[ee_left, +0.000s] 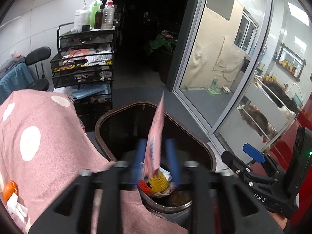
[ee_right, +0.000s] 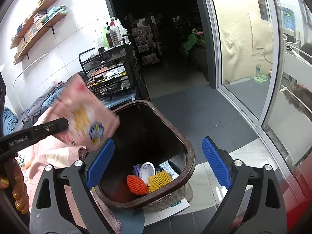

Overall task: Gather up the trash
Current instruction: 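Lower the pink snack bag into the bin and open the left tool, then move both tools back toward the candy wrapper and tissue on the table, then grasp the green candy wrapper with the left tool while the right tool grasps the white tissue, then carry the white tissue over the bin and release it with the right tool, then lower the green candy wrapper into the bin and open the left tool, then move both tools back over the crumpled paper and orange peel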

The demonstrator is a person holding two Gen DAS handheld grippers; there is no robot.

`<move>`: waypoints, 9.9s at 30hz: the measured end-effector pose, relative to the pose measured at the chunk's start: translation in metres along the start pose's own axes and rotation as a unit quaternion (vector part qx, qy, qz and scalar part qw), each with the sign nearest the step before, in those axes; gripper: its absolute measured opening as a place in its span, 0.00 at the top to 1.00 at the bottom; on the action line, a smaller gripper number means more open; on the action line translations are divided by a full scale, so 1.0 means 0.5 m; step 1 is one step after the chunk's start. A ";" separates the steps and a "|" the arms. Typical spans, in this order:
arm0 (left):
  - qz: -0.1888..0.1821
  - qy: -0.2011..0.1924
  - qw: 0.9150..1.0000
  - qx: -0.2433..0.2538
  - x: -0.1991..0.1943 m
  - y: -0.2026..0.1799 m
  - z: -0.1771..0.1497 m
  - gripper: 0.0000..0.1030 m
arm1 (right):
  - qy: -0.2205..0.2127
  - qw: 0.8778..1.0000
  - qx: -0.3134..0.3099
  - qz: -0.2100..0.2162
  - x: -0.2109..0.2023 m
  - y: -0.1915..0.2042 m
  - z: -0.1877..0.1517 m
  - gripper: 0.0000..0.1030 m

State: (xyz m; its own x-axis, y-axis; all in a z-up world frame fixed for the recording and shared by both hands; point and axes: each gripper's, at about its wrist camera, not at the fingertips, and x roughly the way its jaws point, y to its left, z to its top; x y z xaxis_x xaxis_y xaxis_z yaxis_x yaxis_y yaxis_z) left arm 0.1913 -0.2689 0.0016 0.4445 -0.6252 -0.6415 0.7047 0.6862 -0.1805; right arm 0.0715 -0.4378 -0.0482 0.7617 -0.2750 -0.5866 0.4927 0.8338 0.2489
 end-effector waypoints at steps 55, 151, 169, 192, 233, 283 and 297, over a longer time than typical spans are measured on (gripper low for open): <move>0.266 -0.057 0.951 -0.147 -0.360 0.363 -0.265 0.05 | 0.083 0.944 -0.215 0.235 0.019 0.444 -0.068 0.05; 0.098 -0.072 0.981 -0.153 -0.282 0.235 -0.185 0.89 | 0.094 0.963 -0.101 0.233 0.016 0.255 -0.013 0.84; 0.073 -0.058 0.990 -0.109 -0.229 0.173 -0.147 0.89 | 0.134 0.983 -0.035 0.118 0.146 0.123 -0.004 0.84; 0.059 -0.052 0.993 -0.084 -0.192 0.140 -0.115 0.89 | 0.126 0.988 -0.020 0.088 0.155 0.090 -0.052 0.26; 0.036 0.025 0.999 0.003 0.015 0.030 -0.020 0.80 | 0.060 0.997 0.016 0.036 0.055 0.010 -0.047 0.15; 0.262 -0.081 0.957 -0.095 -0.339 0.306 -0.214 0.05 | 0.090 0.960 -0.166 0.206 0.038 0.377 -0.070 0.08; 0.298 -0.048 0.931 -0.206 -0.427 0.538 -0.295 0.05 | 0.161 0.899 -0.281 0.296 0.050 0.637 -0.137 0.07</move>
State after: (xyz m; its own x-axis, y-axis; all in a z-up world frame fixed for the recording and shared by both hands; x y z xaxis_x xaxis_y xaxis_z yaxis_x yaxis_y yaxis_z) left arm 0.2044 0.1038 -0.0199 0.7501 -0.1038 -0.6531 0.0533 0.9939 -0.0967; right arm 0.2187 -0.1466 -0.0366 0.6140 0.3736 -0.6953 -0.3173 0.9234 0.2159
